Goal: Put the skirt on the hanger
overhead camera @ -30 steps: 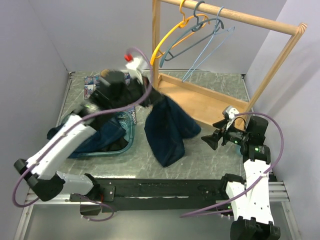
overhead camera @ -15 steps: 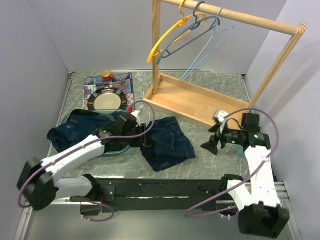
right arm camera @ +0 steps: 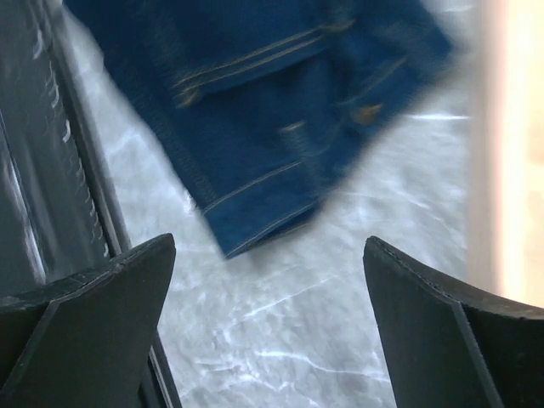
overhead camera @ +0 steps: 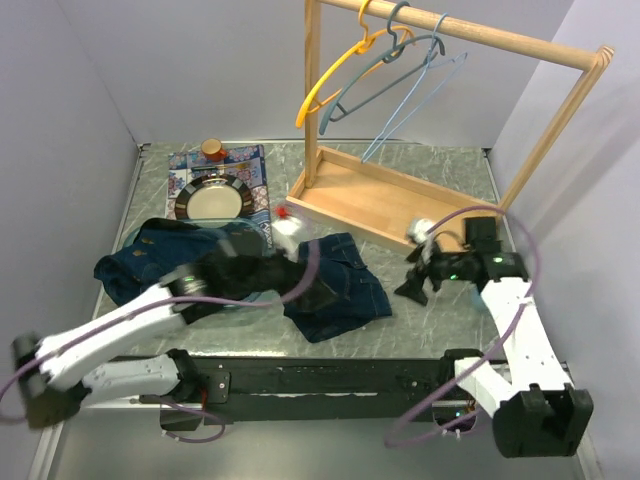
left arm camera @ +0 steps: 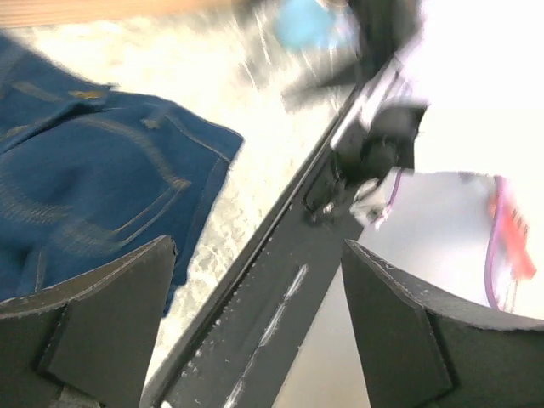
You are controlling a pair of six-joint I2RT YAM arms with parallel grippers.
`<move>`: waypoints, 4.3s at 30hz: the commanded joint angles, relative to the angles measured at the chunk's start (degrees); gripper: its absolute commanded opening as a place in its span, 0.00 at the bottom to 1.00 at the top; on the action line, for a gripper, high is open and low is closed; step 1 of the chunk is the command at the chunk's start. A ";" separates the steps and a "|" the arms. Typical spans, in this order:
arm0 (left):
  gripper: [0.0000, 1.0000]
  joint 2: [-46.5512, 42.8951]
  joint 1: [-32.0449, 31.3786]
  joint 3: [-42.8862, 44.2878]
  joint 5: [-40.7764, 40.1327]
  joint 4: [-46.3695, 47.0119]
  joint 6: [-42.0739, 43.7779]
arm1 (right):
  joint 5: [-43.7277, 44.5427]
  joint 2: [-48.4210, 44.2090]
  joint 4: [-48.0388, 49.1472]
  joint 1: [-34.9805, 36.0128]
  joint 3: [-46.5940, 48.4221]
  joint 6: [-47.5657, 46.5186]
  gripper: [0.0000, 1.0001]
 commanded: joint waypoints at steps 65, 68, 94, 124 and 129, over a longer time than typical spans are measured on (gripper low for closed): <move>0.01 -15.82 5.02 -7.53 -20.60 -6.92 -8.79 | 20.17 31.23 35.76 24.71 11.72 4.81 1.00; 0.01 -16.61 5.02 -7.44 -20.77 -6.92 -8.87 | 22.27 37.38 33.39 26.47 15.94 3.49 1.00; 0.01 -19.61 5.37 16.87 -7.80 -3.50 12.11 | 16.59 2.86 -0.75 23.94 38.07 7.01 0.00; 0.01 0.68 13.42 -8.32 -19.83 28.58 3.26 | 23.96 5.29 17.65 5.21 19.90 22.83 0.00; 0.01 8.34 22.68 -9.11 -8.75 33.24 0.71 | 18.86 15.24 13.97 3.54 24.65 19.77 0.00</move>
